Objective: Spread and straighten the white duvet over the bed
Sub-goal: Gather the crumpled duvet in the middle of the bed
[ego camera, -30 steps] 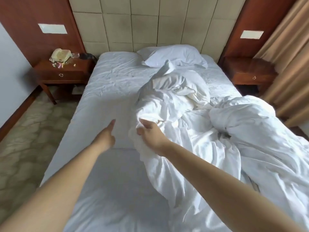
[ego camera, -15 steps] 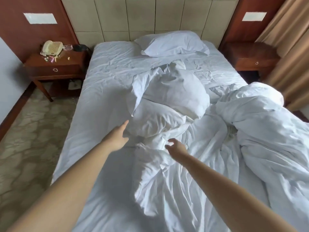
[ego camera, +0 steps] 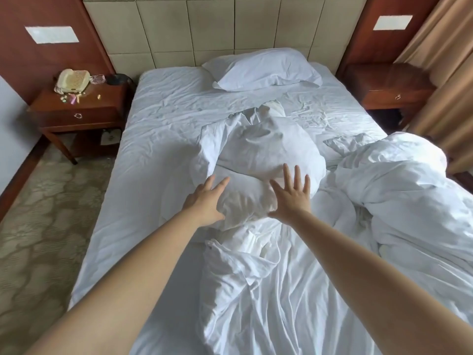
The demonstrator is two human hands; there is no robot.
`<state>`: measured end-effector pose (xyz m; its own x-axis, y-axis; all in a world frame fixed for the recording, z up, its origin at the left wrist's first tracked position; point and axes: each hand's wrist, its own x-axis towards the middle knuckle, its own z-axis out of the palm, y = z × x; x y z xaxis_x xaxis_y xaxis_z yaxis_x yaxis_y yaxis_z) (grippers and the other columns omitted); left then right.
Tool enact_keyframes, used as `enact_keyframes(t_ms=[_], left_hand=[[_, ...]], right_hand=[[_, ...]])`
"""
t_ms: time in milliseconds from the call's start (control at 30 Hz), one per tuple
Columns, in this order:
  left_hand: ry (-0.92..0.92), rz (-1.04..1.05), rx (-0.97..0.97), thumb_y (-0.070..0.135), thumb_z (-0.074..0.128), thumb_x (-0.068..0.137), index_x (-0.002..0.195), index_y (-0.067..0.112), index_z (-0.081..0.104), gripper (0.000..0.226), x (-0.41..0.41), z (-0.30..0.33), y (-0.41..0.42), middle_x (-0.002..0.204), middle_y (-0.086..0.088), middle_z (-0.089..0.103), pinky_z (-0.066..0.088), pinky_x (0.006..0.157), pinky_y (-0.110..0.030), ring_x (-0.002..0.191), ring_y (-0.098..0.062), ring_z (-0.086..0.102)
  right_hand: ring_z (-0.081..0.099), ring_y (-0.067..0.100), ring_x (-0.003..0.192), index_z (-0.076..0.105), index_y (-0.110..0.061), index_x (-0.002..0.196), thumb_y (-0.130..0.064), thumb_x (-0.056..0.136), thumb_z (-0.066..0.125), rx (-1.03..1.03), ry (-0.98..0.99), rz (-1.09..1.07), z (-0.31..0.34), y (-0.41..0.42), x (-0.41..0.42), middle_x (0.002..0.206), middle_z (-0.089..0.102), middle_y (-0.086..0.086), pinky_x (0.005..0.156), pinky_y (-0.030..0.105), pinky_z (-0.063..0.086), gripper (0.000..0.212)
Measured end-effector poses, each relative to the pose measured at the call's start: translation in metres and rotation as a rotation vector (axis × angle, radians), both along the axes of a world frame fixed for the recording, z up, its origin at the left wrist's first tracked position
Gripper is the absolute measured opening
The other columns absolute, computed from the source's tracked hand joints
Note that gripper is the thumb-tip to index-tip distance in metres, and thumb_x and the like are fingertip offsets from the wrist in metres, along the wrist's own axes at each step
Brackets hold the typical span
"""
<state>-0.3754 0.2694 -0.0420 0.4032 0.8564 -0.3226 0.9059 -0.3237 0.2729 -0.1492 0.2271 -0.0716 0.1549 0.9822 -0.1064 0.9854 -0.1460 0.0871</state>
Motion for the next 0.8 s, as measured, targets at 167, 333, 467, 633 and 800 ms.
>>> enact_keyframes(t_ms=[167,333,467,633,800], left_hand=[[0.032,-0.041,-0.018,0.040,0.073,0.075,0.149,0.041,-0.006,0.108,0.005,-0.010,0.014,0.158,0.005,-0.011,0.032,0.109,-0.043,0.145,-0.022,0.011],[-0.116,0.011,0.286,0.034,0.074,0.073,0.150,0.036,-0.008,0.112,-0.006,-0.019,0.028,0.159,-0.006,0.005,0.024,0.112,-0.047,0.143,-0.029,0.020],[-0.058,0.184,0.138,0.032,0.059,0.080,0.146,0.036,0.032,0.072,-0.060,-0.016,0.030,0.126,-0.007,0.058,0.042,0.093,-0.033,0.112,-0.030,0.054],[0.065,0.119,-0.223,0.011,0.061,0.081,0.106,0.015,0.065,0.026,-0.100,-0.024,0.012,0.108,-0.007,0.067,0.047,0.079,-0.027,0.103,-0.024,0.063],[0.217,-0.041,-0.429,0.005,0.061,0.075,0.079,0.016,0.056,0.012,-0.083,-0.036,-0.001,0.084,-0.003,0.059,0.041,0.065,-0.025,0.100,-0.025,0.065]], right_hand=[[0.013,0.027,0.146,0.058,-0.025,0.126,-0.037,0.096,0.043,0.037,0.283,-0.166,0.000,0.028,-0.004,0.158,0.018,0.010,0.115,0.049,0.007,0.035],[0.062,0.033,0.094,0.063,-0.002,0.106,-0.028,0.093,0.043,0.083,1.262,-0.391,0.031,0.044,-0.083,0.095,0.064,0.011,0.081,0.032,0.049,0.035],[0.061,0.022,0.097,0.063,-0.010,0.111,-0.034,0.089,0.057,-0.346,1.621,-0.452,0.029,0.021,-0.140,0.101,0.064,0.006,0.084,0.031,0.051,0.033],[0.061,0.023,0.087,0.065,-0.017,0.083,-0.041,0.086,0.061,0.251,0.854,0.129,0.031,0.018,-0.134,0.085,0.066,0.003,0.075,0.031,0.043,0.025],[0.008,0.029,0.146,0.030,-0.030,0.145,-0.064,0.075,0.059,0.413,0.404,-0.439,0.036,0.052,-0.055,0.158,0.013,0.011,0.113,0.045,-0.005,0.084]])
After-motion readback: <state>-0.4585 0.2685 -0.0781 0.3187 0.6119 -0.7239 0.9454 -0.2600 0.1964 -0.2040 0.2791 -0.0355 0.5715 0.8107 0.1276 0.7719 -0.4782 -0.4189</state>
